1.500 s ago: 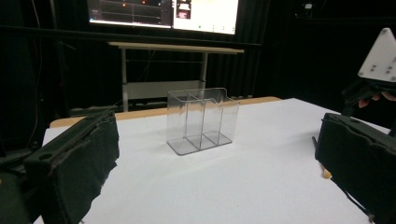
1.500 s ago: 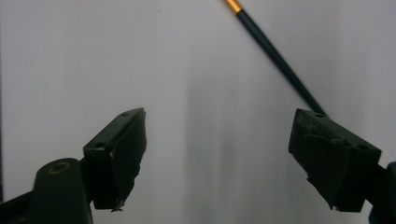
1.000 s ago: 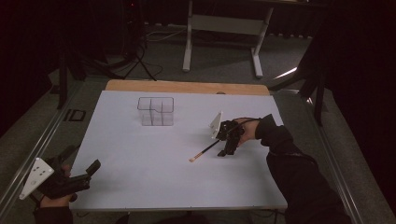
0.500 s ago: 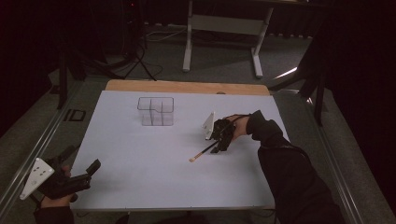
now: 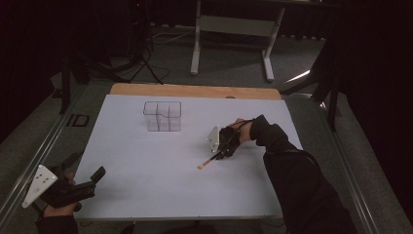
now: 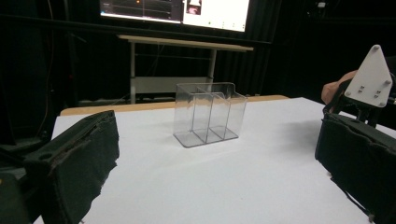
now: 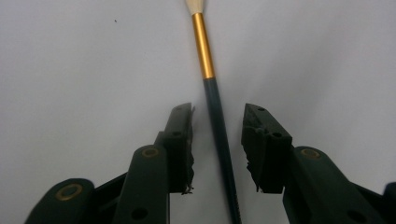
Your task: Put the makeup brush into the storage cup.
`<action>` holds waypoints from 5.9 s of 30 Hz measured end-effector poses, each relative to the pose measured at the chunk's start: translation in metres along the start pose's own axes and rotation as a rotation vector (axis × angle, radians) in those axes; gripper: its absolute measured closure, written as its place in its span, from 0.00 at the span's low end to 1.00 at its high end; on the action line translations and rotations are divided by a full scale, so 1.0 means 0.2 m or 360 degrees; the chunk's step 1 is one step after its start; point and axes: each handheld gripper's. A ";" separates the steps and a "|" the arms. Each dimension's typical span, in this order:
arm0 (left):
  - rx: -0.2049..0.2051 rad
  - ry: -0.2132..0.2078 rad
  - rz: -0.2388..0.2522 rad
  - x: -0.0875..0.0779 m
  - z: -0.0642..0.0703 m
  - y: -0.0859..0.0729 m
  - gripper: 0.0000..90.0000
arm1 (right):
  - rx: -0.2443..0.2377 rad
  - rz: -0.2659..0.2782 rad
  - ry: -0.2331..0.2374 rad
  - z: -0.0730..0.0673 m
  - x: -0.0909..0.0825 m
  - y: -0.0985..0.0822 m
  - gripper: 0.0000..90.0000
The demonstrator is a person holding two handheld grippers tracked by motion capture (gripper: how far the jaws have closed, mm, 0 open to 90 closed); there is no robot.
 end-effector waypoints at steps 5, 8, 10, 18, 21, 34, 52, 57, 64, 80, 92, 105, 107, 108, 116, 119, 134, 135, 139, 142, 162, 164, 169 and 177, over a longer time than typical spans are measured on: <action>-0.0001 -0.0004 0.0002 0.00 0.00 0.00 0.00 | -0.0051 -0.0087 0.0018 0.01 0.04 0.02 0.76; -0.0009 -0.0003 0.0004 0.00 0.00 0.00 0.00 | -0.0074 -0.0125 0.0050 0.02 0.05 0.03 0.83; -0.0004 -0.0003 0.0004 0.00 0.00 0.00 0.00 | -0.0082 -0.0134 0.0065 0.03 0.06 0.03 0.88; 0.0004 -0.0001 0.0011 0.00 0.00 0.01 0.00 | -0.0086 -0.0148 0.0099 0.04 0.06 0.04 0.93; 0.0001 -0.0001 0.0008 0.00 0.00 0.00 0.00 | -0.0061 -0.0137 0.0117 0.05 0.03 0.05 0.93; 0.0015 -0.0034 0.0016 0.01 0.02 0.02 0.00 | 0.0127 -0.0030 0.0027 -0.01 -0.13 0.08 0.93; -0.0026 -0.0121 -0.0007 0.08 0.03 0.02 0.00 | 0.0935 0.0030 0.0088 -0.10 -0.19 0.02 0.93; -0.0024 -0.0157 -0.0018 0.11 0.04 0.03 0.00 | 0.1186 0.0072 0.0099 -0.12 -0.19 -0.02 0.93; -0.0047 -0.0201 -0.0043 0.16 0.05 0.03 0.00 | 0.1423 0.0271 0.0139 -0.16 -0.20 -0.06 0.93; -0.0055 -0.0286 -0.0075 0.22 0.09 0.06 0.00 | 0.1648 0.0664 -0.0009 -0.34 -0.21 -0.08 0.93; -0.0067 -0.0383 -0.0143 0.30 0.13 0.04 0.00 | 0.1700 0.1036 -0.0377 -0.49 -0.23 -0.08 0.93; -0.0086 -0.0517 -0.0226 0.41 0.18 0.09 0.00 | 0.1611 0.1321 -0.0699 -0.63 -0.25 -0.04 0.93; -0.0082 -0.0531 -0.0230 0.42 0.19 0.10 0.00 | 0.1588 0.1359 -0.0720 -0.64 -0.26 -0.04 0.93; -0.0078 -0.0560 -0.0246 0.44 0.20 0.12 0.00 | 0.1571 0.1375 -0.0751 -0.65 -0.26 -0.03 0.93; -0.0116 -0.0684 -0.0274 0.52 0.27 0.17 0.00 | 0.1496 0.1279 -0.0913 -0.67 -0.25 0.00 0.93; -0.0118 -0.0736 -0.0262 0.55 0.31 0.19 0.00 | 0.1485 0.1268 -0.0923 -0.67 -0.24 0.01 0.93; -0.0069 -0.0962 -0.0288 0.74 0.43 0.17 0.02 | 0.1398 0.1294 -0.1013 -0.69 -0.26 0.05 0.93; -0.0069 -0.0968 -0.0286 0.75 0.43 0.17 0.02 | 0.1404 0.1307 -0.1016 -0.69 -0.26 0.04 0.93; -0.0068 -0.1002 -0.0283 0.78 0.46 0.17 0.04 | 0.1397 0.1347 -0.1025 -0.69 -0.25 0.05 0.93; -0.0074 -0.1025 -0.0289 0.80 0.49 0.17 0.06 | 0.1374 0.1338 -0.1033 -0.69 -0.25 0.06 0.93; -0.0096 -0.1163 -0.0345 0.99 0.66 0.20 0.34 | 0.1352 0.1401 -0.0988 -0.67 -0.23 0.08 0.93; -0.0098 -0.1172 -0.0347 1.00 0.68 0.20 0.41 | 0.1340 0.1402 -0.0990 -0.67 -0.22 0.09 0.93; -0.0101 -0.1197 -0.0344 1.03 0.73 0.20 0.50 | 0.1317 0.1408 -0.0986 -0.67 -0.22 0.10 0.93; -0.0098 -0.1244 -0.0351 1.05 0.78 0.17 0.61 | 0.1243 0.1403 -0.0987 -0.67 -0.21 0.13 0.93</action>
Point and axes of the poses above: each handheld gripper's, and its own axes: x roughly forward along the jaws, y roughly out of its top, z roughly to its right, and after that the axes turned 1 degree about z, right-handed
